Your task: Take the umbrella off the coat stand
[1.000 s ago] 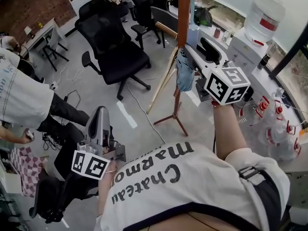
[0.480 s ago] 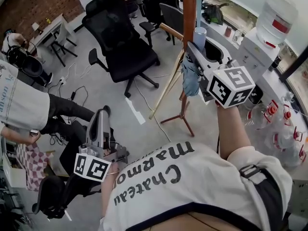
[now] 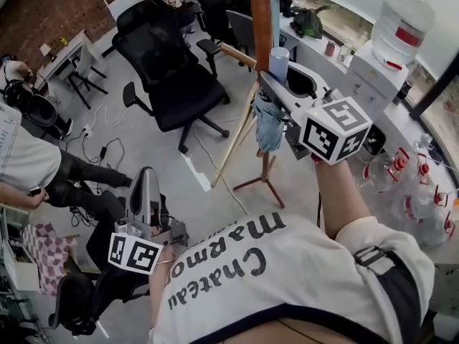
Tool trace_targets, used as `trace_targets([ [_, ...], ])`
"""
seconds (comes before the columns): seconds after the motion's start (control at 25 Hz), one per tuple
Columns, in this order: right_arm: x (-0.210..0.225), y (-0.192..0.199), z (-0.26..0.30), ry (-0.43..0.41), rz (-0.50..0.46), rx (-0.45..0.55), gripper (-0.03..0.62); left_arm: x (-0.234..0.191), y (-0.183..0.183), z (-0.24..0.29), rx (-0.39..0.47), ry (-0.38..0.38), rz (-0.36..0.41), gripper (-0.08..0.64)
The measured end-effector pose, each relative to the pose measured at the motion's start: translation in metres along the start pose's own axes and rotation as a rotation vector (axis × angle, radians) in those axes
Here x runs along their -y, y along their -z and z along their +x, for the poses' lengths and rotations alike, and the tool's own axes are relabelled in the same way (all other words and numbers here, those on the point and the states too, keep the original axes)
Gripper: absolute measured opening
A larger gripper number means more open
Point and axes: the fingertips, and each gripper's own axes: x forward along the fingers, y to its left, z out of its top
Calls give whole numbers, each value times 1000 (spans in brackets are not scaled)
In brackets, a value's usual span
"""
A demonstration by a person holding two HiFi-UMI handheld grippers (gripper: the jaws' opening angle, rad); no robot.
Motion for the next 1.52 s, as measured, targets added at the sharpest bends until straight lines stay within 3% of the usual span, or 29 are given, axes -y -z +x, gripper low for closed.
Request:
trace_targets([
  [0.32,12,-1,1,4,-16,-18,167,4,-3,10,34,-17,11,25],
  [0.56,24,-12,-7,31,21,27,167,7,-1,12,41,-23,24,25],
  [1.2,11,-37,-20,-1,12,115,167,19,-9,9,49,-10,55,25],
  [1.52,7,-48,-25,21,22,141,167,18,-16,0,58,-18,59,25],
])
